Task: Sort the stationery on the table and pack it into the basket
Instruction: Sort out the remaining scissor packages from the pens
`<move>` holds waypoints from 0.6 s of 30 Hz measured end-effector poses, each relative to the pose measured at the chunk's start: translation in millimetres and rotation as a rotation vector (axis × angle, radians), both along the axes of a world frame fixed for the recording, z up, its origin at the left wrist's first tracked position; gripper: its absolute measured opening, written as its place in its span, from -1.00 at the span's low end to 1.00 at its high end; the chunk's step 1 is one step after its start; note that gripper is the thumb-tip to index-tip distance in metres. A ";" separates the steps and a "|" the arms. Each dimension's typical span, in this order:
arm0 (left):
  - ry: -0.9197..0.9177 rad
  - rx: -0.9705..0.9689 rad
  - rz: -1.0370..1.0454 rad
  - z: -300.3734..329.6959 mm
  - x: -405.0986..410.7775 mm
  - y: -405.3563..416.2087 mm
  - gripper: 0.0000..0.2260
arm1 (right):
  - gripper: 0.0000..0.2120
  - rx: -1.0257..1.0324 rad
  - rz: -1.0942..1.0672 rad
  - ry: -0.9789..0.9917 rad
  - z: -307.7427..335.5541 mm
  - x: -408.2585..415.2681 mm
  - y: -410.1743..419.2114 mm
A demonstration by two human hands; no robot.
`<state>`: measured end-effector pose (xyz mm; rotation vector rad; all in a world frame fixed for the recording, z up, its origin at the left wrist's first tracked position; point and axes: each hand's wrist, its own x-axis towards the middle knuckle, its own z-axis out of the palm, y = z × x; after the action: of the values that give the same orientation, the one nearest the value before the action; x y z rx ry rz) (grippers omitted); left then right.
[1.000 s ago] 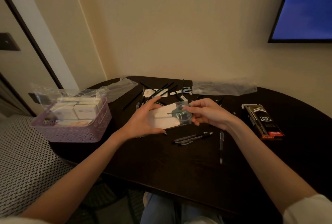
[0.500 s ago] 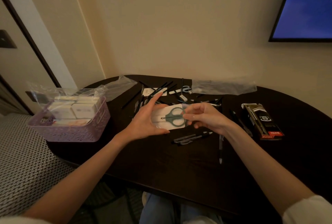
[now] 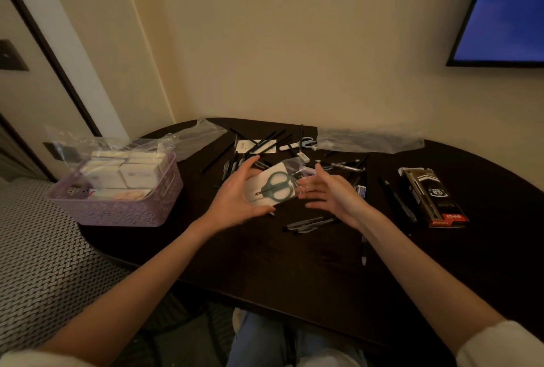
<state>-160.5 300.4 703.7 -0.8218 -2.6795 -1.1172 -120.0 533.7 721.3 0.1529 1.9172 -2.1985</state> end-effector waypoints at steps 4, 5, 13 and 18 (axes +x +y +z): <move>0.025 -0.073 0.058 -7.6 1.8 -5.9 -0.08 | -0.75 0.065 0.110 0.048 -1.2 0.3 -24.0; 0.036 -0.097 0.073 -10.1 3.0 -7.0 -0.10 | -0.79 0.090 0.093 0.066 -2.0 -0.3 -30.3; 0.144 0.095 0.048 -5.0 16.7 -36.9 -0.36 | -0.85 0.453 -0.033 0.386 10.3 -11.2 -70.9; 0.323 0.147 0.062 10.0 21.4 -57.4 -0.68 | -0.83 0.838 0.075 0.723 14.3 -5.4 -78.6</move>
<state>-139.2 243.0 713.7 -0.8097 -2.3143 -1.0510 -125.4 455.1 735.6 -0.6561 3.0482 -1.3337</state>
